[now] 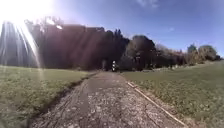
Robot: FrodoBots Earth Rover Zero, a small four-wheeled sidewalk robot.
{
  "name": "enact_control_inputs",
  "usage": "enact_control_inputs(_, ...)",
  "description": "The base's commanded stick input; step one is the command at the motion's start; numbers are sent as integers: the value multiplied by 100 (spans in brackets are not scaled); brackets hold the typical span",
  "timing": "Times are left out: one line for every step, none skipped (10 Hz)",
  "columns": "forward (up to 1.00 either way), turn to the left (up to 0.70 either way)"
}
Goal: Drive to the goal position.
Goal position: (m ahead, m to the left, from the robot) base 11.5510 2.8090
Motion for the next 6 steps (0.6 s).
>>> enact_control_inputs(7,0)
enact_control_inputs(8,0)
enact_control_inputs(8,0)
enact_control_inputs(8,0)
enact_control_inputs(8,0)
enact_control_inputs(7,0)
